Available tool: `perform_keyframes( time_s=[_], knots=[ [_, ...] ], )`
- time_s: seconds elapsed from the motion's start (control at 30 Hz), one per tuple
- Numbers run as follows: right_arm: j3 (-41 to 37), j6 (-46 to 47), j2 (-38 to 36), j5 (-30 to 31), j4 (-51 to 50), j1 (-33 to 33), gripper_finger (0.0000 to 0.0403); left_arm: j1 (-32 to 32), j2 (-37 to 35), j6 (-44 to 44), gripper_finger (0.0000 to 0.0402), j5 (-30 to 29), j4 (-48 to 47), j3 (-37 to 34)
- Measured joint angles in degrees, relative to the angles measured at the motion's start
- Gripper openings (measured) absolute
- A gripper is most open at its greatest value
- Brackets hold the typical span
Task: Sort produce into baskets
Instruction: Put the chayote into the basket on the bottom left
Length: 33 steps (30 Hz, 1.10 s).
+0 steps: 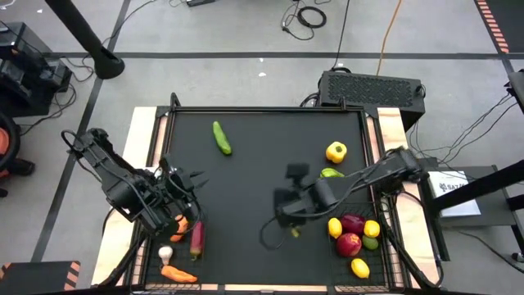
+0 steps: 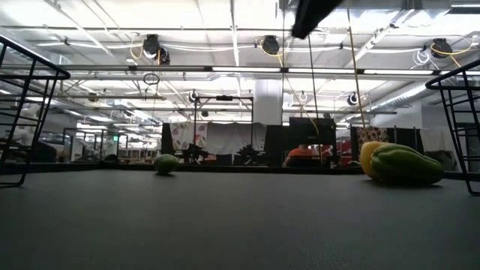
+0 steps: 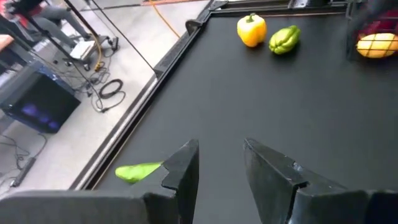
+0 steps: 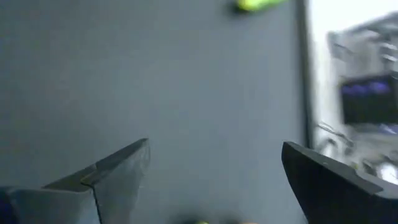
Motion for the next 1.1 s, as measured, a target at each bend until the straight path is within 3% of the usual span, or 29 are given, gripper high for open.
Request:
perform_keyframes(
  time_s=[0.1,0.3,0.37,0.5,0.73,0.93,1.1],
  knots=[
    [-6.1,3.07,-6.16,5.38,-1.55,-0.46,0.0352,0.47,0.03,0.02,0.0132,-1.18,1.41,-2.39],
    [-21.94,8.84,-19.92,10.5,0.03,-3.67,0.0352,3.39,0.01,0.97,0.0132,-2.23,5.65,-4.93],
    [-27.12,11.47,-24.11,9.36,1.26,-6.6,0.0352,5.4,0.01,2.84,0.0132,-1.96,8.37,-5.5],
    [-32.72,14.63,-28.19,0.23,0.78,-14.08,0.0352,9.75,0.05,10.55,0.0132,1.41,18.93,-7.09],
    [-34.12,4.48,-26.91,-10.56,5.58,-24.87,0.036,14.66,2.31,24.35,0.0132,2.15,37.65,-10.03],
    [-34.09,-0.86,-21.35,-15.1,0.89,-28.93,0.0394,16.51,4.4,28.55,0.0132,2.41,37.62,-10.26],
    [-34.09,-0.79,-17.58,-16.18,0.76,-29.74,0.0396,18.12,4.4,28.76,0.0132,2.38,37.65,-10.26]
  ],
)
